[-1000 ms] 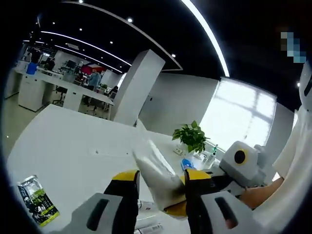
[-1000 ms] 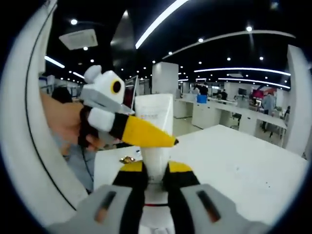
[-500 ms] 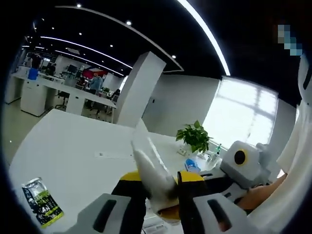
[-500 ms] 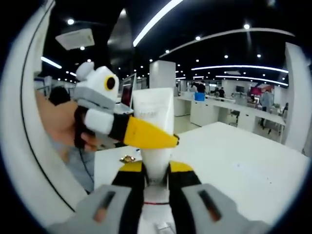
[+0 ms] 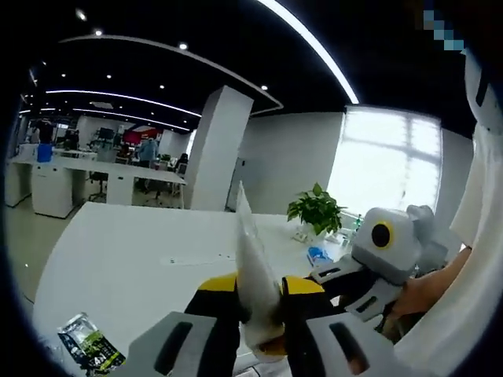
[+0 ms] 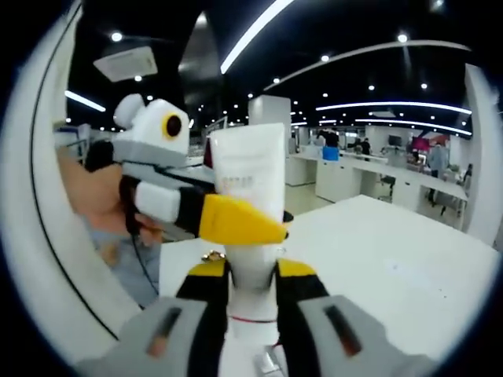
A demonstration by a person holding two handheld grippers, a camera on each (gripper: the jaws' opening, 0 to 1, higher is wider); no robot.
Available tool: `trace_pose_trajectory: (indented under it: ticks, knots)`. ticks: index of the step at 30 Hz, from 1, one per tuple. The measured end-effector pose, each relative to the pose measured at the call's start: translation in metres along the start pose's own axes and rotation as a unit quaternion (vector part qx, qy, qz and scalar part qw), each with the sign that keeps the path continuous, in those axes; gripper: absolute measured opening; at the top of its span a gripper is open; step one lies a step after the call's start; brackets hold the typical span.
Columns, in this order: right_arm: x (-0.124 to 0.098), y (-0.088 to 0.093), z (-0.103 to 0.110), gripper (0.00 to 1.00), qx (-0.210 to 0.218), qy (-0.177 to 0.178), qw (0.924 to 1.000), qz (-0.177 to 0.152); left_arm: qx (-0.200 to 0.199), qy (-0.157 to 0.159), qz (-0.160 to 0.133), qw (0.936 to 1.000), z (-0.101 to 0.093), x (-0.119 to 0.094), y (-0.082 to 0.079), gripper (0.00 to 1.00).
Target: Arrange the skincare products in the storage area until every visible bottle or jar stands upright without overlapping.
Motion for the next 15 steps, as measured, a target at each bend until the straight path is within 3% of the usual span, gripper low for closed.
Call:
trace_pose_trajectory:
  ticks: [4,14,15]
  knots:
    - [-0.001,0.001,0.001,0.26,0.006,-0.018,0.9998,-0.001,0.040,0.004,0.013,0.9991,0.002,-0.003,0.003,0.15]
    - [-0.010,-0.001,0.003,0.23,0.012,-0.047,0.9987,-0.018,0.055,0.021,0.031,0.9978,0.007,-0.009,0.008,0.14]
    - [-0.013,-0.004,0.001,0.24,0.017,-0.046,0.9982,-0.034,0.057,0.022,0.030,0.9977,0.007,-0.009,0.007,0.14]
Point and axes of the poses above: the point that each gripper's makers call its tool centre point, and the gripper's own axes: x roughly forward along the fingers, z roughly to its left, y roughly out of its underside, the point moved 3 cm from there along -x, roughly backward along the fingers, and after that the axes turned 10 degrees about -x, right-handed, at the moved point
